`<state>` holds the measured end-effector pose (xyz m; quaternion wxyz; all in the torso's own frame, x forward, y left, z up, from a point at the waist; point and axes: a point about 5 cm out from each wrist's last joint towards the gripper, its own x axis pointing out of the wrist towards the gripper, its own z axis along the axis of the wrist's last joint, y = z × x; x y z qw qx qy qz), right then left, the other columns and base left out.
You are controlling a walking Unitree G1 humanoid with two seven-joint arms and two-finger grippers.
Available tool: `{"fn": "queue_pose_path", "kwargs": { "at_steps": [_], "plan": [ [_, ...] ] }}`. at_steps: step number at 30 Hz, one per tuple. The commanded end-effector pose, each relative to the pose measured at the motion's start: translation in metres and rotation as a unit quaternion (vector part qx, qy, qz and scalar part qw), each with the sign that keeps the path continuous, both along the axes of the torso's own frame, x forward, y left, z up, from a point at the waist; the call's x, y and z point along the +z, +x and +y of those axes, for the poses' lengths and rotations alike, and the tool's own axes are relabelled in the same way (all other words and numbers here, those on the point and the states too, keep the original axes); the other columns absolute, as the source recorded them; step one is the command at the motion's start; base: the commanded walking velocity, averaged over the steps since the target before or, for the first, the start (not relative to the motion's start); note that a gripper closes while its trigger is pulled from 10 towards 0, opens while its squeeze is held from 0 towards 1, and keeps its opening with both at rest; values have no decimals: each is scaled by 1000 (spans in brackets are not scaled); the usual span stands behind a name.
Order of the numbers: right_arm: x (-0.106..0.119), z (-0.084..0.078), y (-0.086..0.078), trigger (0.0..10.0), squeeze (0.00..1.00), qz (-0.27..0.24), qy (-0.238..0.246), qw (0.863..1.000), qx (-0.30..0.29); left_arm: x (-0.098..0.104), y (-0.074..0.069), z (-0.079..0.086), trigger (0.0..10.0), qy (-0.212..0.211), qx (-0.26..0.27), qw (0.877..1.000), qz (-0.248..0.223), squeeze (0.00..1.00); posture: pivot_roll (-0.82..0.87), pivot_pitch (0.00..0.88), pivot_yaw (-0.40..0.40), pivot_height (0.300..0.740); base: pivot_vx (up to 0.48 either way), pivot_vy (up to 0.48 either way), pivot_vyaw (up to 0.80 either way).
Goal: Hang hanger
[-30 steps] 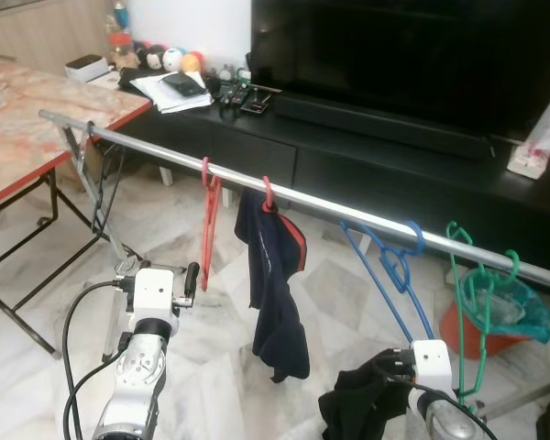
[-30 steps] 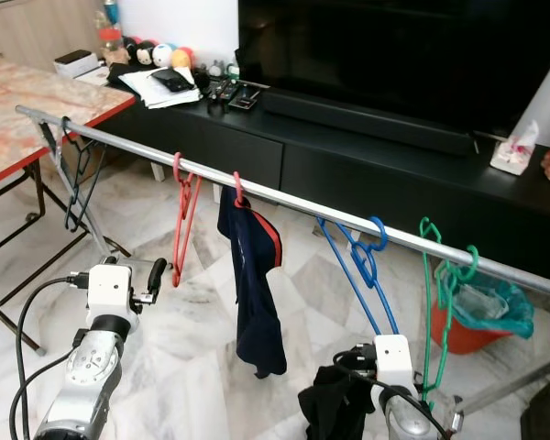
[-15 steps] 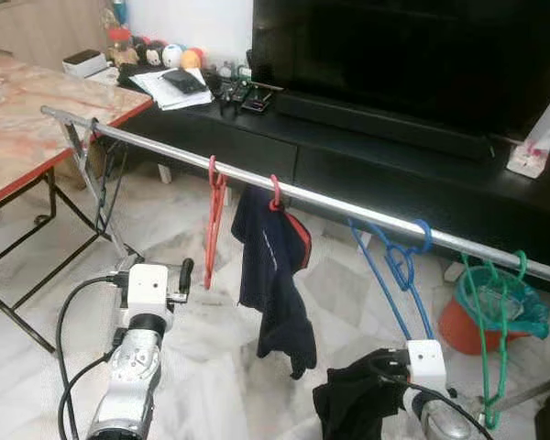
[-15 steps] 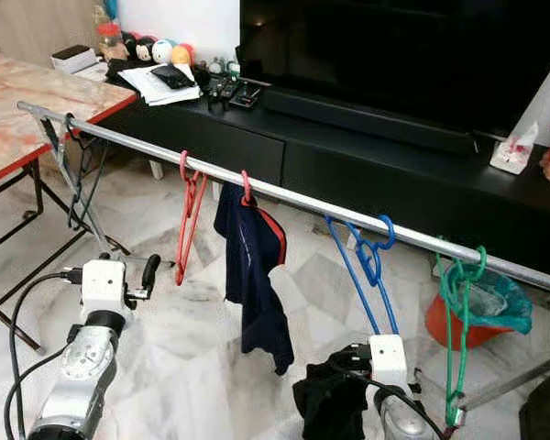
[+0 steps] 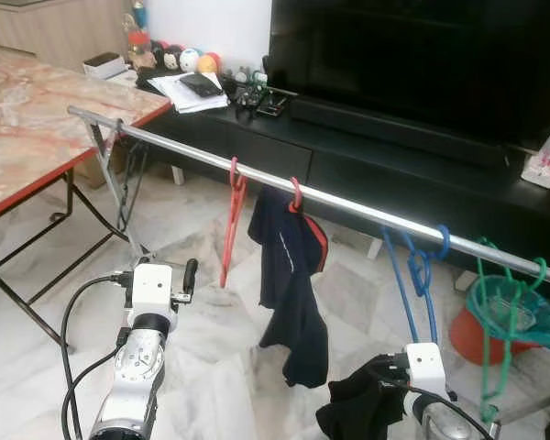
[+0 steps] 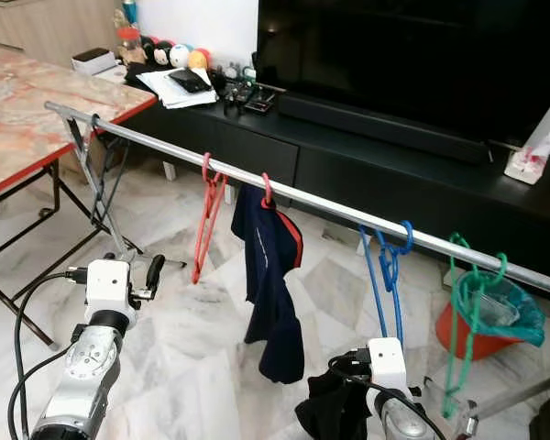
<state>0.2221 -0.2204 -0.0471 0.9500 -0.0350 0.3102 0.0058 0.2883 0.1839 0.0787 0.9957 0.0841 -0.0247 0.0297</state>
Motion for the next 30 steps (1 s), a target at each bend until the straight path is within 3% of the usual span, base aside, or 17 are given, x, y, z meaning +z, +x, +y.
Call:
{"fn": "queue_pose_path", "kwargs": {
  "at_steps": [1,19,27,30],
  "plan": [
    [3,-5,3,10000,0,-6,-6,1000,-1,5,4,-4,10000,-6,-8,1000,-7,0,-21,0,-74,740,281,0,0],
    [3,-3,4,10000,0,-2,-1,1000,4,9,4,-9,10000,-9,-30,999,-18,0,-14,0,-77,740,314,0,0],
    [2,-3,3,10000,0,0,-1,1000,3,13,5,-18,10000,-24,-71,997,-12,0,-14,0,-74,740,0,0,0],
    [2,-3,3,10000,0,0,-1,1000,2,20,9,-22,10000,-49,-85,995,-11,0,-13,0,-74,740,0,0,0]
  ]
}}
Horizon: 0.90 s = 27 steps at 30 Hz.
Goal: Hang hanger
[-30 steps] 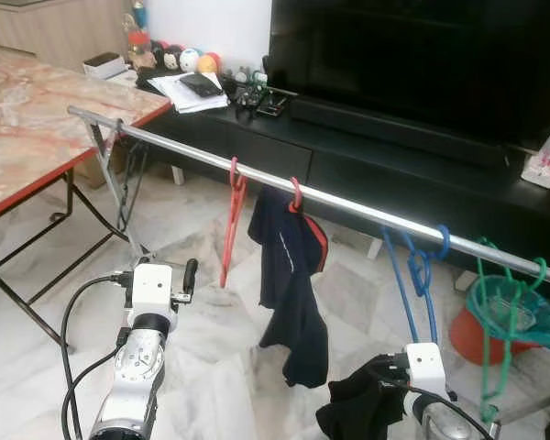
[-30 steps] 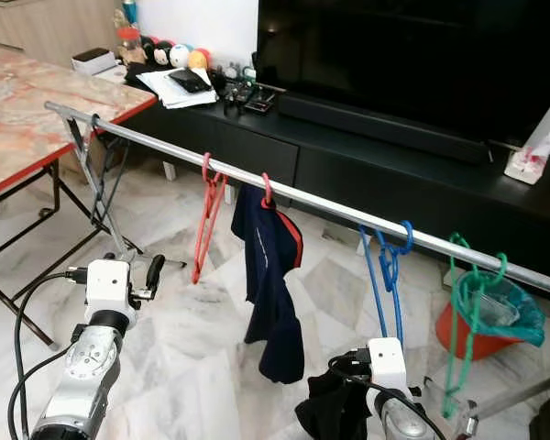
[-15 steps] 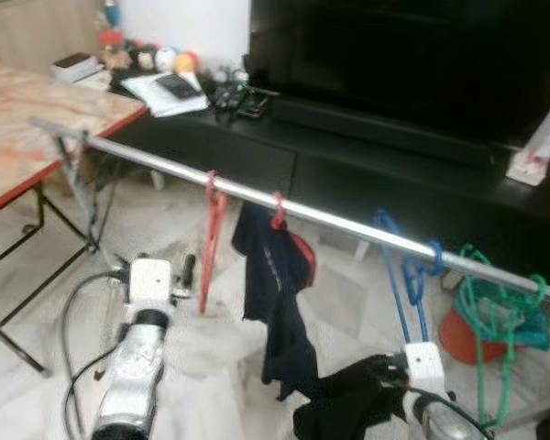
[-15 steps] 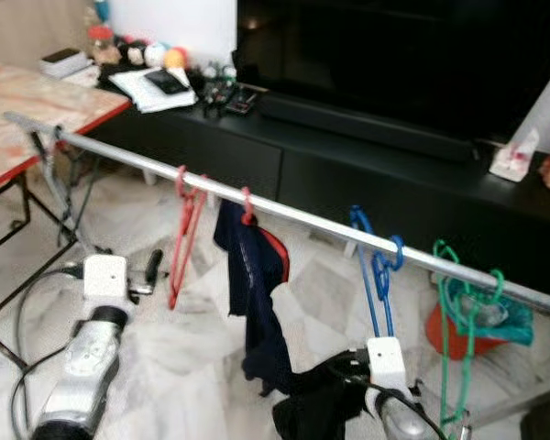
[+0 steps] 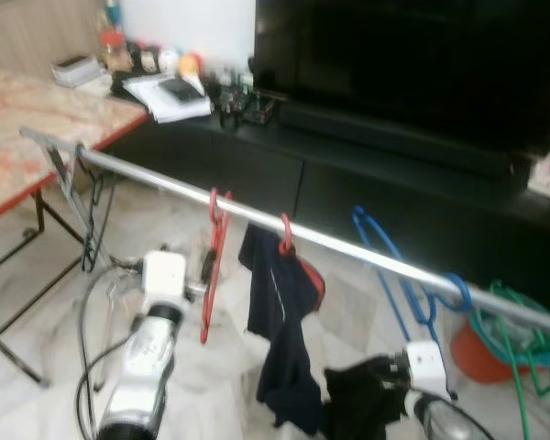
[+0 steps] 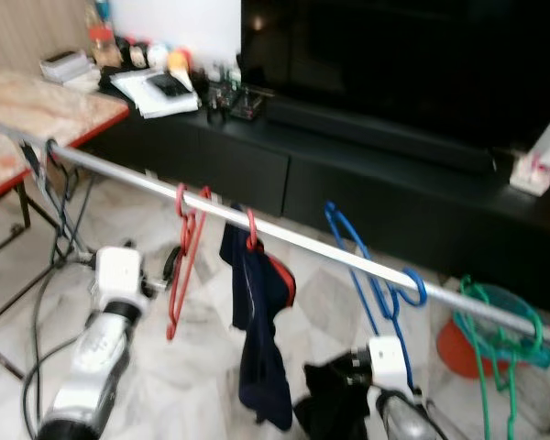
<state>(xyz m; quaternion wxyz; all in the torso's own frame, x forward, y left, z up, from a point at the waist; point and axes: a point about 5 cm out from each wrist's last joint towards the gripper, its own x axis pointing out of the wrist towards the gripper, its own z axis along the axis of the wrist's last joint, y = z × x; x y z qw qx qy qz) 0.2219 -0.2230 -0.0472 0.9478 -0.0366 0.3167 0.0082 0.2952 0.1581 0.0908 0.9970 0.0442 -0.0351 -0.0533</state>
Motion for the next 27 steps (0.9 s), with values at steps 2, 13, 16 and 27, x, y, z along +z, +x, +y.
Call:
{"fn": "queue_pose_path", "kwargs": {
  "at_steps": [2,13,16,27],
  "plan": [
    [2,0,3,10000,0,-7,0,1000,-1,12,5,3,10000,-19,-9,1000,-4,0,-14,0,-73,740,0,0,0],
    [3,0,4,10000,0,-6,-1,1000,1,29,28,-11,10000,-33,-33,996,77,0,-15,0,-76,740,0,0,0],
    [3,0,4,10000,0,-5,-1,1000,2,31,31,-16,10000,-34,-44,994,98,490,-16,0,-77,740,0,0,0],
    [5,0,8,10000,0,-5,-1,1000,4,45,59,-28,10000,-38,-11,990,138,1000,-28,0,-80,740,0,0,0]
  ]
}}
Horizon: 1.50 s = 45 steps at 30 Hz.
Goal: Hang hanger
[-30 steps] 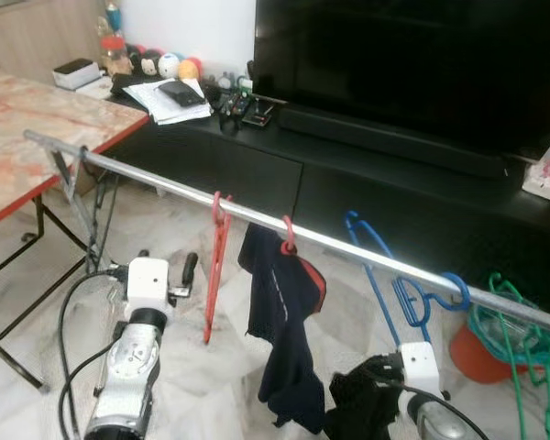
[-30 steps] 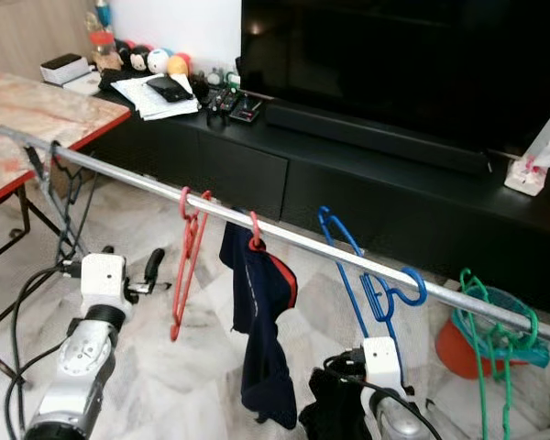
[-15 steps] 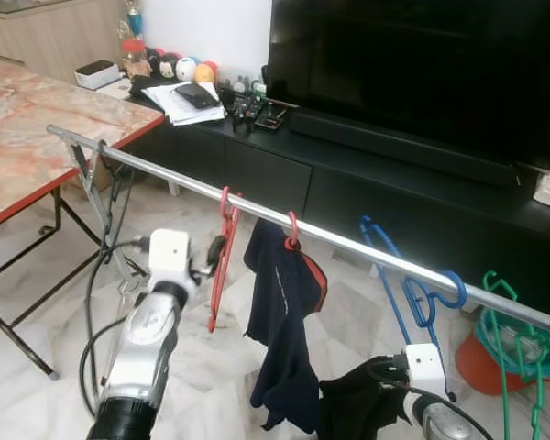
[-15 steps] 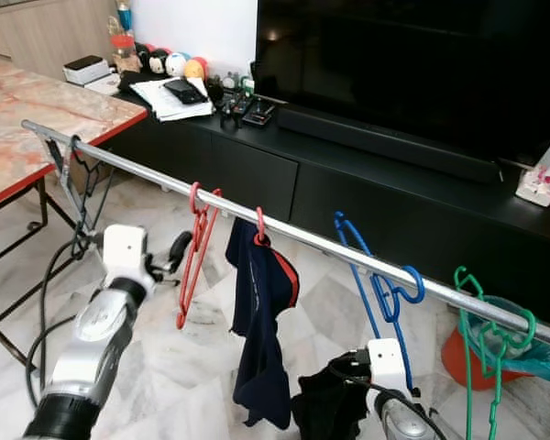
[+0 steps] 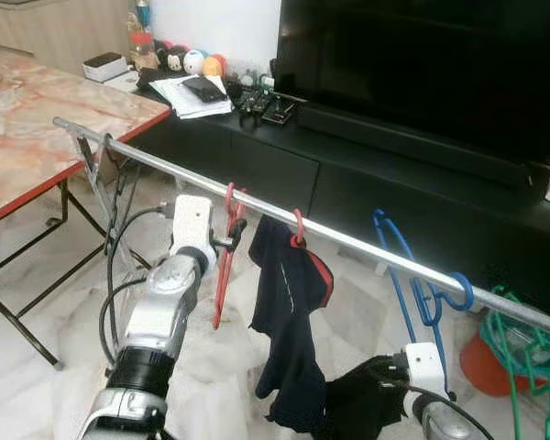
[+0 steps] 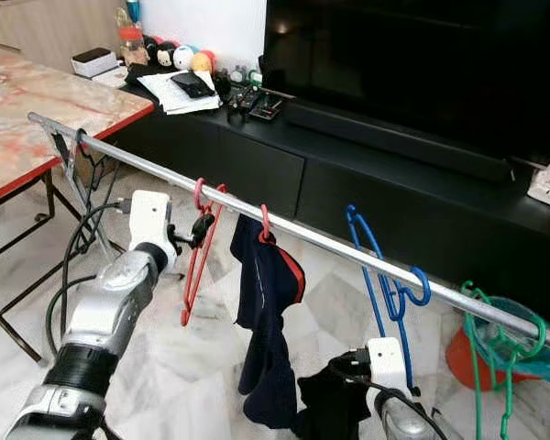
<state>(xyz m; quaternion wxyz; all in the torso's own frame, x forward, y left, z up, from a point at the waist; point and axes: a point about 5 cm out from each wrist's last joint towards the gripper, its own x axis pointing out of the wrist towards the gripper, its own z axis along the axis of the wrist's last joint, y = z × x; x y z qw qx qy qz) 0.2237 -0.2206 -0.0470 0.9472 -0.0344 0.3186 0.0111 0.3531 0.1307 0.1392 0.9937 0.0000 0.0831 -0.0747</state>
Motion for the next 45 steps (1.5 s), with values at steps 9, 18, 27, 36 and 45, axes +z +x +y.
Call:
{"fn": "queue_pose_path", "kwargs": {
  "at_steps": [9,18,27,36,45],
  "plan": [
    [6,-1,9,10000,0,-10,-3,1000,5,-14,12,-6,10000,13,26,997,78,1000,-30,0,-80,740,0,0,0],
    [7,-1,10,10000,0,-13,-3,1000,4,-11,25,-12,10000,8,28,997,75,0,-40,0,-78,740,0,0,0],
    [7,-2,10,10000,0,-14,-3,1000,2,-23,29,-12,4118,34,30,995,86,0,-53,0,-71,740,0,0,0],
    [7,-3,9,10000,0,-15,-5,1000,0,-26,30,-11,0,24,36,996,82,0,-72,0,-67,740,0,0,0],
    [6,-4,6,10000,0,-14,-6,1000,-2,-29,30,-11,0,25,29,996,75,0,-81,0,-66,740,0,0,0]
  ]
}}
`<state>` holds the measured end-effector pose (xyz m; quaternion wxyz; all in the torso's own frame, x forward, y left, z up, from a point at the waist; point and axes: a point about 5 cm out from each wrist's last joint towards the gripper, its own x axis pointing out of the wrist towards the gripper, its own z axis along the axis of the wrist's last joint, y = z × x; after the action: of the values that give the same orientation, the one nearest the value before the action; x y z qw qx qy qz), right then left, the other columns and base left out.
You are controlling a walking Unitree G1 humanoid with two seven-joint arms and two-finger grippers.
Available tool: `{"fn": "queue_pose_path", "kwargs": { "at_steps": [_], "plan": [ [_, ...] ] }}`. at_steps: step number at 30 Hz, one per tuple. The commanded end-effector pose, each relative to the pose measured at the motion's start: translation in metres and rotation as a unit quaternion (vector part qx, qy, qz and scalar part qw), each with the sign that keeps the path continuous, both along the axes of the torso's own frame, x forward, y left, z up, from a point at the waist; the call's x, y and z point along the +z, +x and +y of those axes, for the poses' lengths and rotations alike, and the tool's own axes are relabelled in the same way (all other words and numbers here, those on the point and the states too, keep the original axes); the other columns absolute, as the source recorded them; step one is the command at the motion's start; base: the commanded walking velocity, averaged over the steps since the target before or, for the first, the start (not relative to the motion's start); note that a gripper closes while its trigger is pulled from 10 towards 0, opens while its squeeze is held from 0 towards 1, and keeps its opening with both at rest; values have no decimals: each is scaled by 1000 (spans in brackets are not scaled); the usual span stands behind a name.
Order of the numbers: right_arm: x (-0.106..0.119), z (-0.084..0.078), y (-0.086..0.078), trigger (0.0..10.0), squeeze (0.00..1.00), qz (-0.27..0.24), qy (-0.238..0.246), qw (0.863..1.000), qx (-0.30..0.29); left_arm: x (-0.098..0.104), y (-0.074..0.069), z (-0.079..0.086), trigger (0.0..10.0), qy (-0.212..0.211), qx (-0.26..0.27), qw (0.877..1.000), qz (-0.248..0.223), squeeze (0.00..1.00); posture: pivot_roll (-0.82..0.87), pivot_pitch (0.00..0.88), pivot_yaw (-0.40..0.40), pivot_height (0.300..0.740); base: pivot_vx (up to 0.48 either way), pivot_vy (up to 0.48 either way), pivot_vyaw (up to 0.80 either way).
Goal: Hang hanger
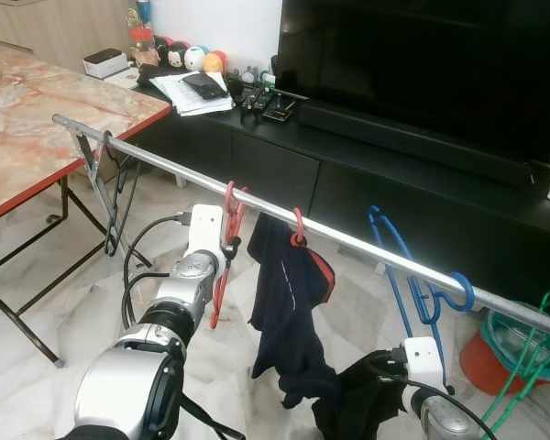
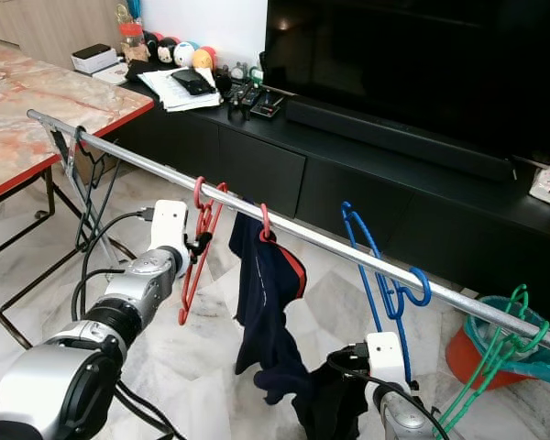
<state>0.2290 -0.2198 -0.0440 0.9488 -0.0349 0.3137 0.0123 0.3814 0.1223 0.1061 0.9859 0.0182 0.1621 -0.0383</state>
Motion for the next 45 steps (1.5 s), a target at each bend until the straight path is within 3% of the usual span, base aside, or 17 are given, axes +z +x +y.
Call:
{"fn": "queue_pose_path", "kwargs": {
  "at_steps": [1,11,45],
  "plan": [
    [2,-5,0,10000,0,-9,-6,1000,-4,3,2,-3,0,-3,-6,1000,-3,0,-84,0,-65,740,0,0,0],
    [1,-6,-2,10000,0,-8,-7,1000,-6,1,1,-10,0,-4,-28,1000,-2,0,-90,0,-62,740,0,0,0],
    [0,-7,-3,10000,0,-5,-8,1000,-12,2,1,-9,0,21,-24,999,-16,0,-86,0,-62,740,0,0,0]
  ]
}}
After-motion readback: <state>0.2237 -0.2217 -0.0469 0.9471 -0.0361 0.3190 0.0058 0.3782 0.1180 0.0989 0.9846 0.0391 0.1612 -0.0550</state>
